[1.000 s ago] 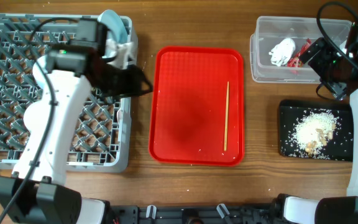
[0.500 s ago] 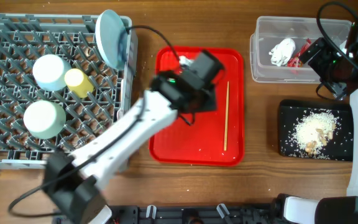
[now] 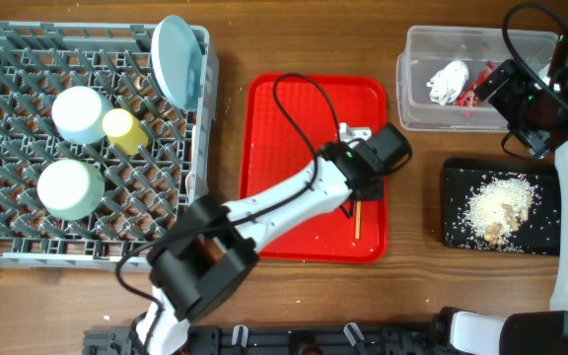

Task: Sort waste into correct bins and load items into the dishwasher rack
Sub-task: 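Move left gripper to the red tray and grasp the wooden chopstick, then lift the chopstick and carry it to the rack with left gripper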

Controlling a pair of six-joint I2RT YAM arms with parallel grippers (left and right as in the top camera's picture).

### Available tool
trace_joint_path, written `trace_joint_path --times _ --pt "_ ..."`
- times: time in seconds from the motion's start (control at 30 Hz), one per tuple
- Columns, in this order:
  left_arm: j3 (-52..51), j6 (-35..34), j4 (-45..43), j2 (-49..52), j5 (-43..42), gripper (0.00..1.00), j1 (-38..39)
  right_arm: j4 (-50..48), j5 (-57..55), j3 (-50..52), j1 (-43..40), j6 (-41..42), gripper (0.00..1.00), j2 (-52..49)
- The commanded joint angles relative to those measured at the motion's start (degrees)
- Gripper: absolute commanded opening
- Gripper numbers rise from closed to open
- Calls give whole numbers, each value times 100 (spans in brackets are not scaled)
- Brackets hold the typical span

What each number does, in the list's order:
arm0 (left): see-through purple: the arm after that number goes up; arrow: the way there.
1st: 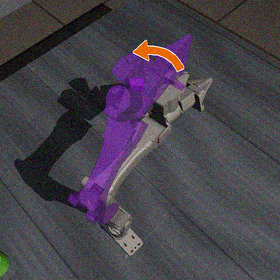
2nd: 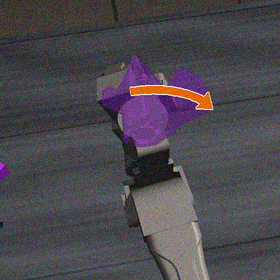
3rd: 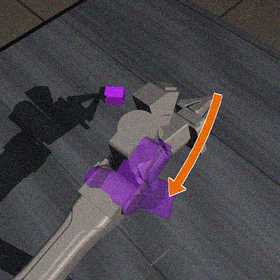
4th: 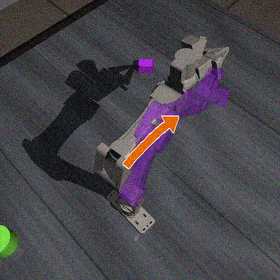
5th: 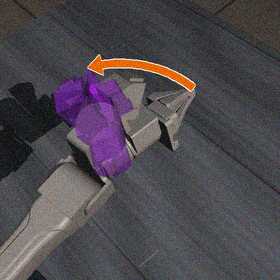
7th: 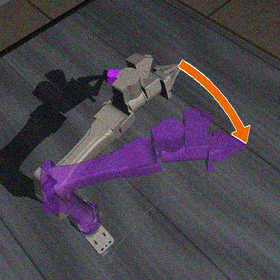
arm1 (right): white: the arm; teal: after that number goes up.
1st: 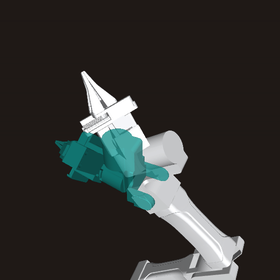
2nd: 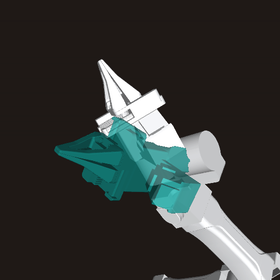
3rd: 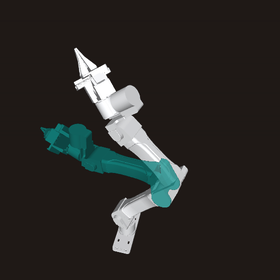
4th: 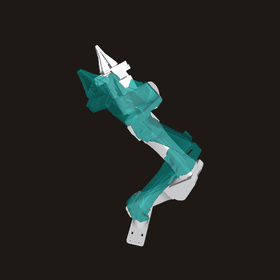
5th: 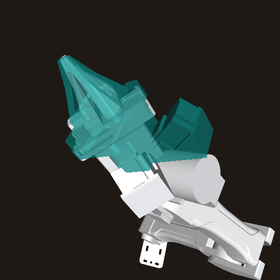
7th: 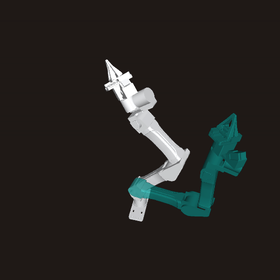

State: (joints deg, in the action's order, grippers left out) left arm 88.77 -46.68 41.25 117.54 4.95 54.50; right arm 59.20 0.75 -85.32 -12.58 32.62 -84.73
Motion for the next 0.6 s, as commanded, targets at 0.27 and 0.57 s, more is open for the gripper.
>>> trace_joint_path --times 0.27,0.57 --pt "48 -7 -249 892 1421 40 450 -4 -118 -39 -4 -109 100 68" --pt "48 -7 -271 990 1419 4 455 -4 -118 -39 -2 -107 100 68"
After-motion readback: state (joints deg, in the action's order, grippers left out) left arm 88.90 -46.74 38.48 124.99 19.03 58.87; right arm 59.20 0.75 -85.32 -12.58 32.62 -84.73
